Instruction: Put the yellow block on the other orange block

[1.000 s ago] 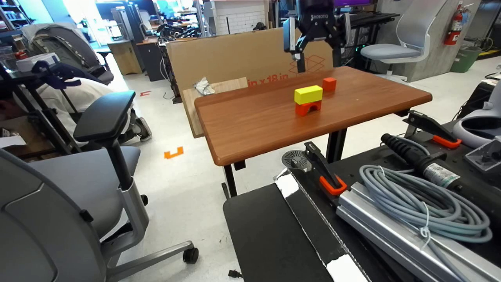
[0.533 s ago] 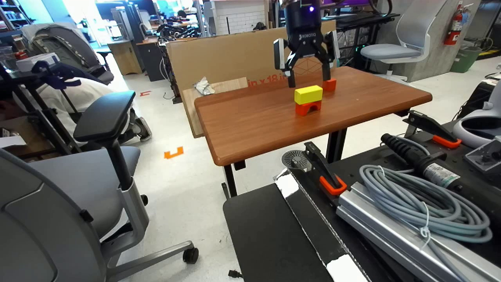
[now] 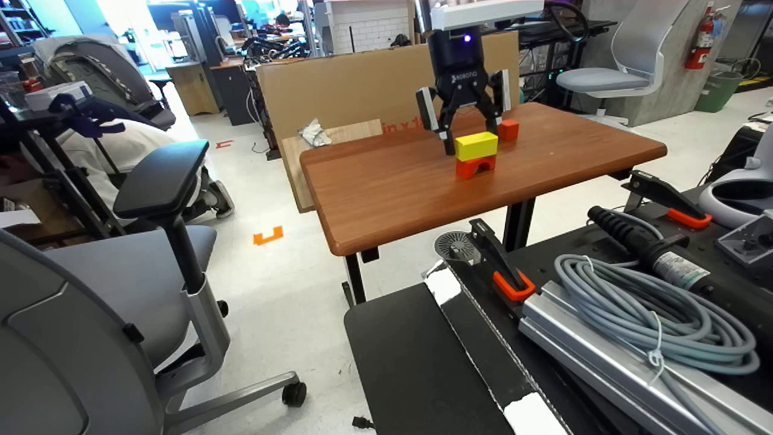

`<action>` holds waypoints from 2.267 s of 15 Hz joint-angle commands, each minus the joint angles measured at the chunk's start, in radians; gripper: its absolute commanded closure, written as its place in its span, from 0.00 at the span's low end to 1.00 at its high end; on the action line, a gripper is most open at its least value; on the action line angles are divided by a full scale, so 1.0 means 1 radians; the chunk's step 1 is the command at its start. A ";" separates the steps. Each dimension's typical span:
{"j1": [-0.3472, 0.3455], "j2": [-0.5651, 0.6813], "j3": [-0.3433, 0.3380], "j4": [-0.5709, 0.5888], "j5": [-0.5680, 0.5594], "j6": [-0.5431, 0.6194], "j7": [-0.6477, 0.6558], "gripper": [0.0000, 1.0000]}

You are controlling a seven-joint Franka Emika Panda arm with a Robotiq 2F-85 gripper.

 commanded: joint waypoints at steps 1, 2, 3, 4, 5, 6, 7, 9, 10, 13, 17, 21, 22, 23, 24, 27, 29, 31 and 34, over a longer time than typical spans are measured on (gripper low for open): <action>0.013 0.026 -0.007 0.043 -0.020 -0.020 0.025 0.51; 0.013 0.025 -0.007 0.045 -0.019 -0.020 0.024 0.58; 0.007 0.018 -0.008 0.045 -0.015 -0.018 0.018 0.58; -0.002 0.012 -0.008 0.045 -0.007 -0.020 0.010 0.58; -0.019 0.005 -0.009 0.047 0.007 -0.026 -0.008 0.58; -0.033 0.001 -0.012 0.051 0.017 -0.030 -0.018 0.58; -0.055 -0.004 -0.018 0.056 0.028 -0.038 -0.034 0.58; -0.105 -0.009 -0.034 0.065 0.051 -0.028 -0.064 0.58; -0.129 -0.006 -0.041 0.078 0.063 -0.033 -0.078 0.58; -0.198 0.021 -0.066 0.138 0.085 -0.074 -0.132 0.58; -0.231 0.043 -0.093 0.202 0.057 -0.094 -0.153 0.58; -0.212 0.078 -0.096 0.264 -0.008 -0.090 -0.188 0.58; -0.207 0.092 -0.093 0.285 -0.030 -0.093 -0.209 0.58; -0.202 0.107 -0.089 0.304 -0.046 -0.087 -0.226 0.58; -0.199 0.120 -0.085 0.321 -0.059 -0.085 -0.241 0.58; -0.202 0.165 -0.064 0.379 -0.056 -0.089 -0.301 0.58; -0.214 0.188 -0.045 0.407 -0.035 -0.093 -0.347 0.58; -0.232 0.207 -0.018 0.430 -0.006 -0.110 -0.405 0.58; -0.241 0.233 0.001 0.454 0.022 -0.159 -0.443 0.58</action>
